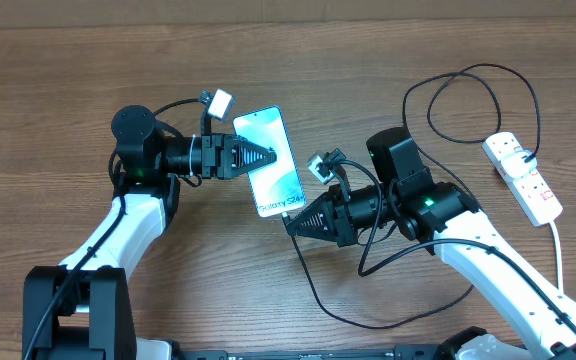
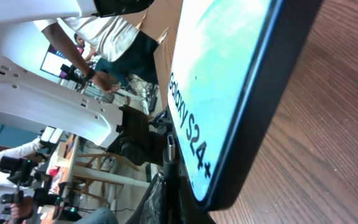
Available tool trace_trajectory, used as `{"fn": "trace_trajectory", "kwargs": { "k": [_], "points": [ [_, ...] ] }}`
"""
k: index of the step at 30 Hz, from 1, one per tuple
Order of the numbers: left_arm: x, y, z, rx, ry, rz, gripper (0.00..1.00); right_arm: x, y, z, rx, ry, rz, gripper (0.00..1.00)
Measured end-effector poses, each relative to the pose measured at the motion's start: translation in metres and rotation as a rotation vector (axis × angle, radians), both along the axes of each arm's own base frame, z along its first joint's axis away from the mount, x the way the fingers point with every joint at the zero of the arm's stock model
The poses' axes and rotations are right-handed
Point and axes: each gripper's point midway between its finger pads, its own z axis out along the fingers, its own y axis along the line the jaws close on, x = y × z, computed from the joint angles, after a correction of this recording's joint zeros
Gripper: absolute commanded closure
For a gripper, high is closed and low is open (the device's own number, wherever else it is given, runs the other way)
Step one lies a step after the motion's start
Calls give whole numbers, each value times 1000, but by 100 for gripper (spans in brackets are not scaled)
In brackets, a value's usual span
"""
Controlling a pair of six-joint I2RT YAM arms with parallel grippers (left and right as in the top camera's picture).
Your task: Plug charger to phone and switch on socket
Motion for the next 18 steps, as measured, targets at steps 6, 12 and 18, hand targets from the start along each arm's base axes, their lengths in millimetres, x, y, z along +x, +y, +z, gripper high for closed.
{"fn": "trace_trajectory", "kwargs": {
  "k": [6, 12, 18],
  "points": [
    [0, 0, 0, 0, 0, 0, 96, 1, 1, 2, -1, 41, -18, 96],
    [0, 0, 0, 0, -3, 0, 96, -4, 2, 7, 18, 94, -3, 96],
    [0, 0, 0, 0, -4, 0, 96, -8, 1, 6, 16, 131, 4, 96]
  ]
}}
